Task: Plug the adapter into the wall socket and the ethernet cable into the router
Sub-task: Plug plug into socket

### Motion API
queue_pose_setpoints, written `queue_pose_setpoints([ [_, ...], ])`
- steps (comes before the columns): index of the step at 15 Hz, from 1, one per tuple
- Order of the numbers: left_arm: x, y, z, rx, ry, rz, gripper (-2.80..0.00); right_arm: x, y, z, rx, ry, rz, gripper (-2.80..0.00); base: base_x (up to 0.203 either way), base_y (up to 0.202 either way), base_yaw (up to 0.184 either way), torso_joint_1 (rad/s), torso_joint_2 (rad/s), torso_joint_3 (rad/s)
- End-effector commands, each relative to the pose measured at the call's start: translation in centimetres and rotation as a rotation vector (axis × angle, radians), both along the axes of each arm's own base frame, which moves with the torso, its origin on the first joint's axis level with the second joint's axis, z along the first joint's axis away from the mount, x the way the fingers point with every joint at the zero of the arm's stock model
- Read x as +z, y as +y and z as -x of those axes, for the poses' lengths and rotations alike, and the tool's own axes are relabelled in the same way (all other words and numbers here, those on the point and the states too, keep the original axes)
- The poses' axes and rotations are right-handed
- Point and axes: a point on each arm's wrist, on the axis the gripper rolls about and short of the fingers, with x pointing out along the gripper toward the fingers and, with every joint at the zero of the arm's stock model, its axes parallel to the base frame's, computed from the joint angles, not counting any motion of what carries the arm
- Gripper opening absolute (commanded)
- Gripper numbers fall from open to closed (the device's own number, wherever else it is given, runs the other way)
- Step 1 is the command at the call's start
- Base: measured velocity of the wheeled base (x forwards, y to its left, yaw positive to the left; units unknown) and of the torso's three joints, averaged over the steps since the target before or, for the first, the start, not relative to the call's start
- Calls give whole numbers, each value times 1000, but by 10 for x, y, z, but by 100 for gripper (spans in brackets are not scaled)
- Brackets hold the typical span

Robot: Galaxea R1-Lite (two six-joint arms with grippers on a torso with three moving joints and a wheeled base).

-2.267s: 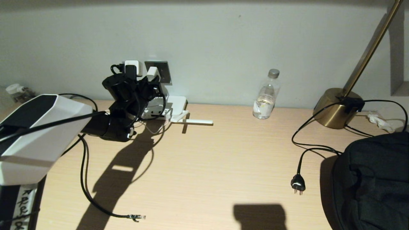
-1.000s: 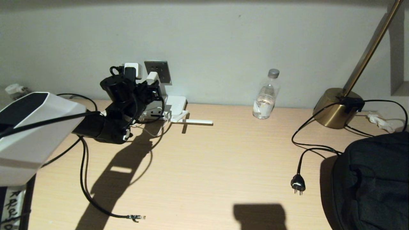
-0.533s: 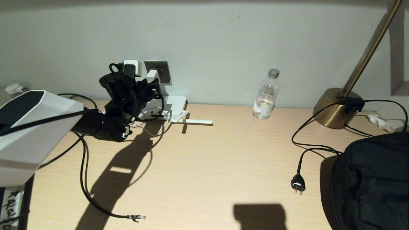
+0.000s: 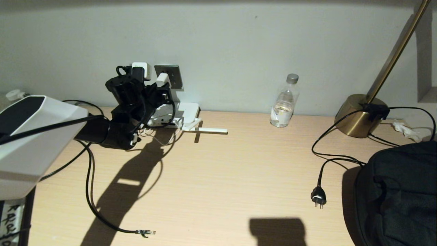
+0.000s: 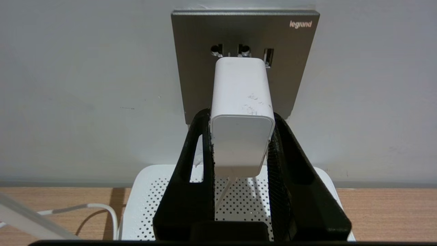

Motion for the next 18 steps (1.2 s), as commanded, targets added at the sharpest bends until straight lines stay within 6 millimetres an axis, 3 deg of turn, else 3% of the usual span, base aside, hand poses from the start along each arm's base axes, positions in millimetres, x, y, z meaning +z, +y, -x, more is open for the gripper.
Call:
queue_pose_setpoints([
  [1, 1, 0, -1, 2, -3, 1, -280, 0, 0, 0, 2, 2, 0, -280, 0, 0, 0, 0, 0, 0],
  [18, 4, 6, -5, 16, -16, 3, -280, 0, 0, 0, 0, 2, 0, -280, 0, 0, 0, 0, 0, 0],
])
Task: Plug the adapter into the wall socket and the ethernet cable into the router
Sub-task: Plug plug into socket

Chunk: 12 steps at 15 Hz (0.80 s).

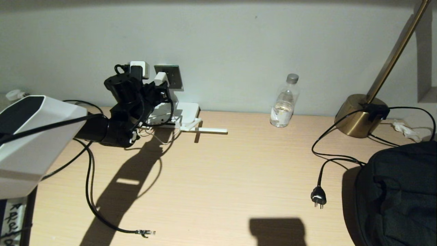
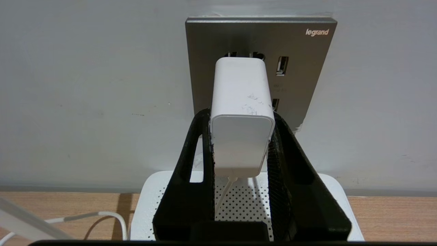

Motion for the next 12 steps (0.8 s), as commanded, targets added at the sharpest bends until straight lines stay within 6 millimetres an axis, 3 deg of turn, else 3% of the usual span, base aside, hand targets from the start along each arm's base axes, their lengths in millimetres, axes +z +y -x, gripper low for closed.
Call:
queue_pose_setpoints([
  [1, 1, 0, -1, 0, -7, 1, -280, 0, 0, 0, 0, 2, 0, -280, 0, 0, 0, 0, 0, 0],
  [12, 0, -3, 0, -8, -1, -1, -280, 0, 0, 0, 0, 2, 0, -280, 0, 0, 0, 0, 0, 0],
])
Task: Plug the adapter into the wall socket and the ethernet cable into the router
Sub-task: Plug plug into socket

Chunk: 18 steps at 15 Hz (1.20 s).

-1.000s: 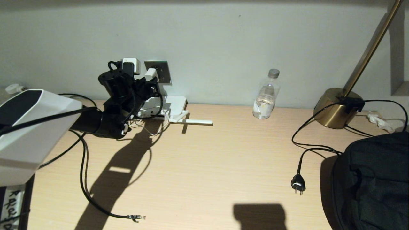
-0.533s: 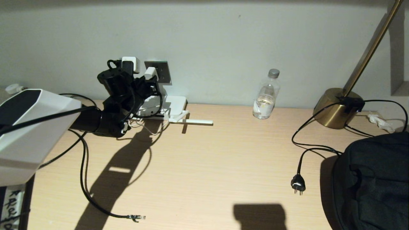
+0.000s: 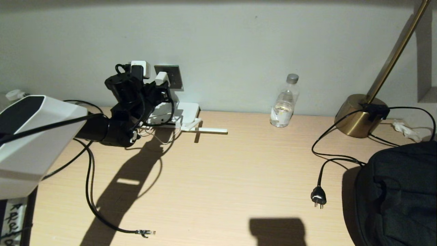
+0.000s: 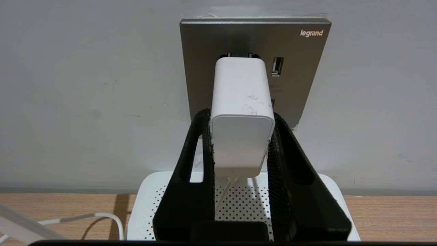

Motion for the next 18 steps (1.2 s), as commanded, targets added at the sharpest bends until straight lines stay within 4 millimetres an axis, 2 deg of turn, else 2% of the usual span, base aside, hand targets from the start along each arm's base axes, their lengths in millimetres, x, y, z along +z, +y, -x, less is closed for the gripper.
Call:
queue_pose_setpoints([
  [1, 0, 0, 0, 0, -3, 1, -280, 0, 0, 0, 0, 2, 1, -280, 0, 0, 0, 0, 0, 0],
  [18, 2, -3, -1, -11, 3, -2, -280, 0, 0, 0, 0, 2, 1, -280, 0, 0, 0, 0, 0, 0],
])
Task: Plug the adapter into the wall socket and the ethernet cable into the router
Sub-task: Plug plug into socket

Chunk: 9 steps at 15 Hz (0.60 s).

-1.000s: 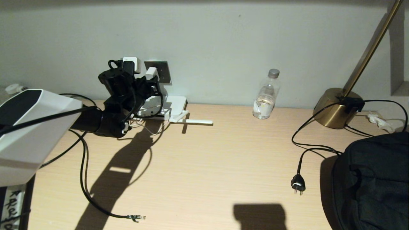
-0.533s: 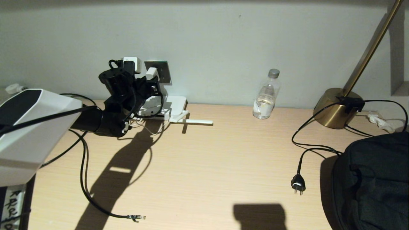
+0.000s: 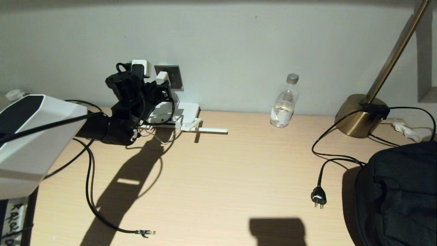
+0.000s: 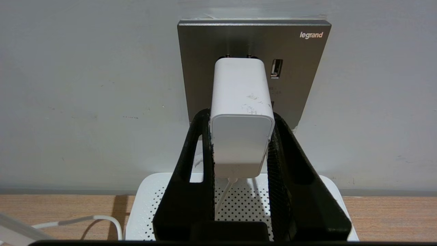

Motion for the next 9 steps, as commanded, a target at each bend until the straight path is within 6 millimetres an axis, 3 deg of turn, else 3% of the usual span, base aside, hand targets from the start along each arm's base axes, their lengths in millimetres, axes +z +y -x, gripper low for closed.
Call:
queue_pose_setpoints([
  [1, 0, 0, 0, 1, -2, 0, -280, 0, 0, 0, 1, 2, 1, -280, 0, 0, 0, 0, 0, 0],
  [9, -2, -1, -1, -1, 1, -1, -280, 0, 0, 0, 0, 2, 1, -280, 0, 0, 0, 0, 0, 0],
])
